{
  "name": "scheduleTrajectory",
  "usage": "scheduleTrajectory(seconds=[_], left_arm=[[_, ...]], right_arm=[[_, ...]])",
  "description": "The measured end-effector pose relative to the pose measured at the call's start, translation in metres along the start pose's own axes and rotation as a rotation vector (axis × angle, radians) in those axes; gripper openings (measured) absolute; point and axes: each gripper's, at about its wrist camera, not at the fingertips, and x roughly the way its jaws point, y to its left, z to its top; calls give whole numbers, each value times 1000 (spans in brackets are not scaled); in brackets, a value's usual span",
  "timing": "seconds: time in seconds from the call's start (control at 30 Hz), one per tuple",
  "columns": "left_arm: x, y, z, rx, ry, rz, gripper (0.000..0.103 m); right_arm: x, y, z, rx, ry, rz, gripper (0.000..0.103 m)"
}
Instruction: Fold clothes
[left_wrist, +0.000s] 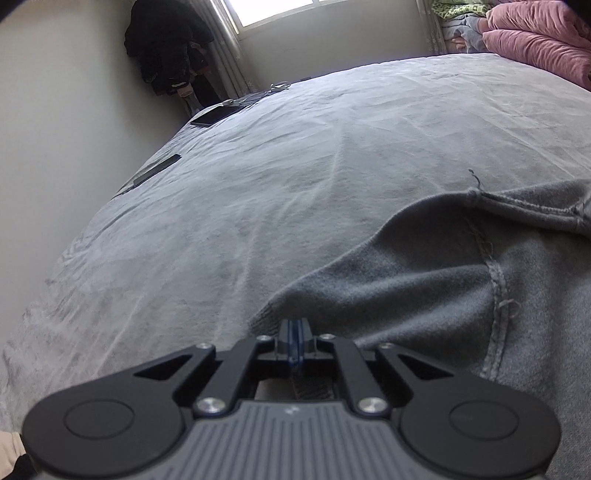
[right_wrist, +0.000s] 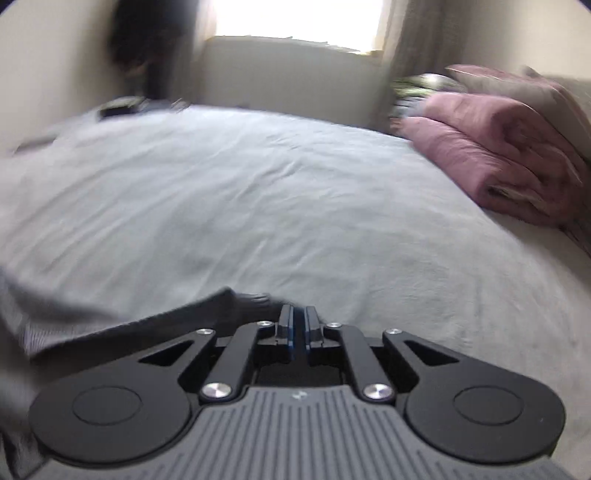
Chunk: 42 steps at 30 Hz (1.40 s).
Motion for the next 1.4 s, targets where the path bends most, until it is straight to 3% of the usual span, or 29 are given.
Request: scheduleTrajectory(seconds=[0.07,0.17,0.3,0.43,0.67,0.83,0.9,0.97,1.03,1.1,1.2,1.3,1.4], left_arm=[[-1,2,2,-10,-1,-5,5],[-5,2,5,-10,-19,-23,5],[-11,-6,7,1,-34,-85,5],[-13,-20,5,43,-31,-112,5],[-5,-18,4,38,-29,-123,4],[4,-5,2,-4,-34,-112,4],[8,1,1,-39,-34,-122,5],[9,6,2,-65,-32,-131,5],[10,11,2,-85,-28,-128,5],[12,18,2,-105,-20,-127,5],[14,27,2,-145,-6,-140,5],[13,32,2,-168,8,-146,5],[11,34,3,-167,19,-138,5]], right_arm=[[4,-8,2,88,38,13,16],[-4,1,-12,-30,32,7,16],[-7,-2,-31,-48,87,87,16],[-15,24,-42,-194,97,192,16],[-33,93,-46,-293,77,319,16],[-34,150,-41,-340,111,441,16],[-24,172,-34,-403,112,420,14],[-5,182,-16,-369,85,330,0],[9,184,4,-284,33,234,0],[10,178,9,-230,25,203,8],[11,169,16,-154,13,160,9],[-9,152,2,-195,12,178,9],[-35,118,-13,-135,55,254,9]])
